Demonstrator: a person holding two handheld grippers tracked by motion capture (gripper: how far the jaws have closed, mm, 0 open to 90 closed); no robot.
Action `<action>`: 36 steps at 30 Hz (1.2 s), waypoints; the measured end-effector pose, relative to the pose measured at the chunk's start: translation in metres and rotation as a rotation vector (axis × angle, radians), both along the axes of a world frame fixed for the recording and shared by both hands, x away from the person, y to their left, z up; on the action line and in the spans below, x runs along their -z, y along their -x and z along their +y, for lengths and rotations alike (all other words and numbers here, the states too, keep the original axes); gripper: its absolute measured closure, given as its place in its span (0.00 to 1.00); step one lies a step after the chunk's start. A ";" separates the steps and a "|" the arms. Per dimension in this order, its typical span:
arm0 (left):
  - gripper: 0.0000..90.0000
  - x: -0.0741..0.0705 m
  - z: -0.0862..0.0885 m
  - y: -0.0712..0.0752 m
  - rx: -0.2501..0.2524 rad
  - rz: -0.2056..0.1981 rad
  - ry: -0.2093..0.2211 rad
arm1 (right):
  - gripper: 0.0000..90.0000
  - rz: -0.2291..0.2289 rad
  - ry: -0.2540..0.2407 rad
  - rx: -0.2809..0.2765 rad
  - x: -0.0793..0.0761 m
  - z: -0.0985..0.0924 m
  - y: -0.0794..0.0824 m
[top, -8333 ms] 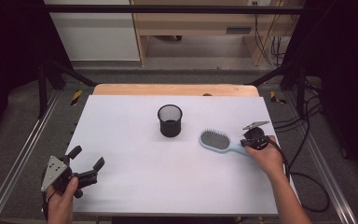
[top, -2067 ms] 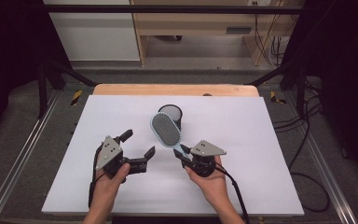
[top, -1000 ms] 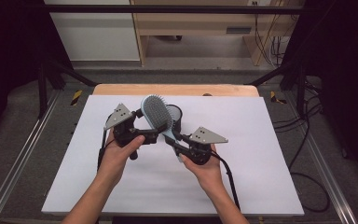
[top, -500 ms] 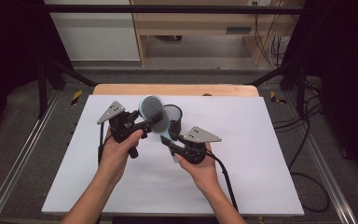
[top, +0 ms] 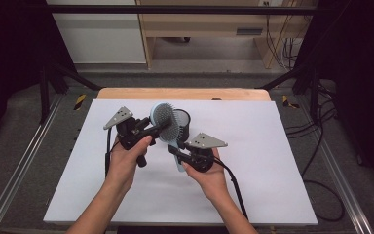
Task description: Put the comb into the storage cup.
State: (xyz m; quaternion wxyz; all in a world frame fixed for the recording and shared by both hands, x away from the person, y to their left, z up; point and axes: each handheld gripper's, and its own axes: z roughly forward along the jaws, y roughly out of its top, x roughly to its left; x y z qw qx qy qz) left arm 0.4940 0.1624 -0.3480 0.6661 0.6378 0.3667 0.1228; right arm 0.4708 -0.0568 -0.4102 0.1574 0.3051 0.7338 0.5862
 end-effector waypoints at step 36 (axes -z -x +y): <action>0.58 -0.015 0.003 0.009 -0.058 -0.121 -0.021 | 0.11 0.067 0.195 0.130 0.003 -0.066 0.008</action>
